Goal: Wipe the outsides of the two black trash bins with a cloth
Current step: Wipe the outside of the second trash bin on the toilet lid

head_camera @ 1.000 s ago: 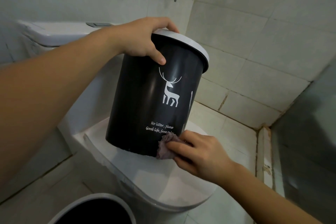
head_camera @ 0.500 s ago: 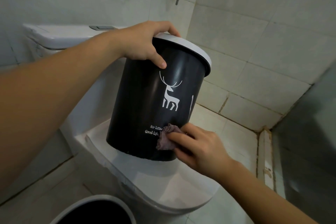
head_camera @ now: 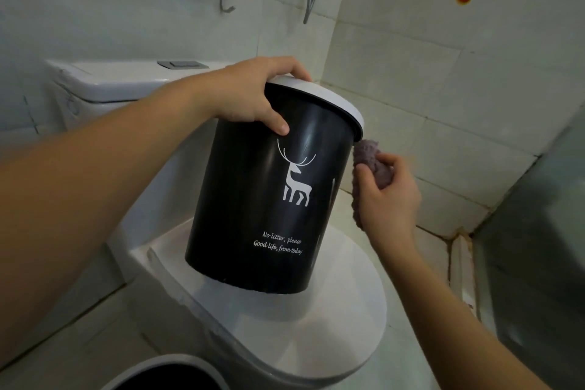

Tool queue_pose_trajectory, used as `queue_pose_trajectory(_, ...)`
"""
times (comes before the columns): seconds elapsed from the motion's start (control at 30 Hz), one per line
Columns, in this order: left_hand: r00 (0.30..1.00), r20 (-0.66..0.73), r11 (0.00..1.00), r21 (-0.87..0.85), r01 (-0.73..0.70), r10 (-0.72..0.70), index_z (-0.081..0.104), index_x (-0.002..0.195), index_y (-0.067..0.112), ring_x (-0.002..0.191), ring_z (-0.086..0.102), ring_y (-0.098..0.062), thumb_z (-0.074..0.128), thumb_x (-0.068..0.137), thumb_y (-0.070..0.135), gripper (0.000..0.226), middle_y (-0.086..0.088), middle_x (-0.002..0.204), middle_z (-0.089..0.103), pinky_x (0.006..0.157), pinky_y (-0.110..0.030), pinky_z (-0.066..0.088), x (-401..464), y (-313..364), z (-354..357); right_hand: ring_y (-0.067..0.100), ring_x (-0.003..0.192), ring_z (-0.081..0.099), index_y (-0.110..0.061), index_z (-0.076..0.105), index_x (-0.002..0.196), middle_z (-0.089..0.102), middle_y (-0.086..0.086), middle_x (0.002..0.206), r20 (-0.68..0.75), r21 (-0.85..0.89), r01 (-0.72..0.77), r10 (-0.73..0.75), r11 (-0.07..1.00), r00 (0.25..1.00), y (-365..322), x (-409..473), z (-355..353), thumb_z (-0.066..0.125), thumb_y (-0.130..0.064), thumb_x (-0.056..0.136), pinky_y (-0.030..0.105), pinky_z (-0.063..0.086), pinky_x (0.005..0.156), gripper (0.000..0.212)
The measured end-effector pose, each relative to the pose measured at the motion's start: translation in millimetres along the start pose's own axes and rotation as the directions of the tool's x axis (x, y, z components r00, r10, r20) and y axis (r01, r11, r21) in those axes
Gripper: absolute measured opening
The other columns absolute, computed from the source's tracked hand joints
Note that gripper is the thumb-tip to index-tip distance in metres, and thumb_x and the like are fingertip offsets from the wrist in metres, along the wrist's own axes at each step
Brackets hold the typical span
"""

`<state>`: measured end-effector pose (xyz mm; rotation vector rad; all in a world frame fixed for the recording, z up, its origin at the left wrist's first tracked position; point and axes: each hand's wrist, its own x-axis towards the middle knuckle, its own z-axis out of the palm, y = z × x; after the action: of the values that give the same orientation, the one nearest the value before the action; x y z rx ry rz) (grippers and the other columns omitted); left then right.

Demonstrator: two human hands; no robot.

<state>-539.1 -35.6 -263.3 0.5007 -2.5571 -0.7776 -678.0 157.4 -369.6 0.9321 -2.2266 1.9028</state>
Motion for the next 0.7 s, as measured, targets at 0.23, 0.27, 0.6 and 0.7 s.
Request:
queue_pose_trajectory(0.23, 1.0, -0.01, 1.0, 0.004, -0.007, 0.007, 0.054, 0.114, 0.049, 0.102, 0.063, -0.016, 0.088, 0.068, 0.015, 0.067, 0.013, 0.109, 0.063, 0.087, -0.037, 0.054, -1, -2, 0, 0.014, 0.11, 0.064, -0.032, 0.05, 0.143, 0.065, -0.012, 0.122, 0.226, 0.06, -0.03, 0.016, 0.998, 0.974, -5, -18, 7, 0.053, -0.022, 0.082, 0.046, 0.056, 0.093, 0.062)
queue_pose_trajectory(0.27, 1.0, -0.009, 1.0, 0.004, -0.007, 0.007, 0.054, 0.113, 0.05, 0.101, 0.063, -0.016, 0.088, 0.068, 0.015, 0.067, 0.013, 0.108, 0.063, 0.086, -0.036, 0.054, -1, -3, -1, 0.013, 0.108, 0.065, -0.026, 0.048, 0.146, 0.066, -0.012, 0.119, 0.247, 0.071, -0.039, 0.02, 0.997, 0.969, -4, -16, 5, 0.053, -0.013, 0.086, 0.044, 0.057, 0.092, 0.062)
queue_pose_trajectory(0.6, 1.0, -0.022, 0.999, 0.047, -0.011, 0.012, 0.052, 0.11, 0.056, 0.105, 0.061, -0.019, 0.09, 0.065, 0.021, 0.068, 0.011, 0.114, 0.063, 0.094, -0.044, 0.052, 0, 4, 4, 0.042, 0.083, 0.069, -0.026, 0.054, 0.089, 0.068, 0.023, 0.095, 0.121, 0.267, -0.1, 0.07, 0.958, 0.99, -15, -9, -1, 0.066, -0.011, 0.093, 0.041, 0.057, 0.055, 0.02)
queue_pose_trajectory(0.7, 1.0, -0.024, 0.998, 0.06, -0.005, 0.006, 0.051, 0.107, 0.06, 0.107, 0.06, -0.021, 0.09, 0.064, 0.024, 0.068, 0.011, 0.114, 0.063, 0.096, -0.047, 0.051, -1, 3, 3, 0.04, 0.085, 0.067, -0.017, 0.062, 0.096, 0.068, 0.024, 0.095, 0.193, 0.268, -0.118, 0.066, 0.956, 0.979, -16, -15, -3, 0.063, -0.011, 0.095, 0.053, 0.058, 0.071, 0.006)
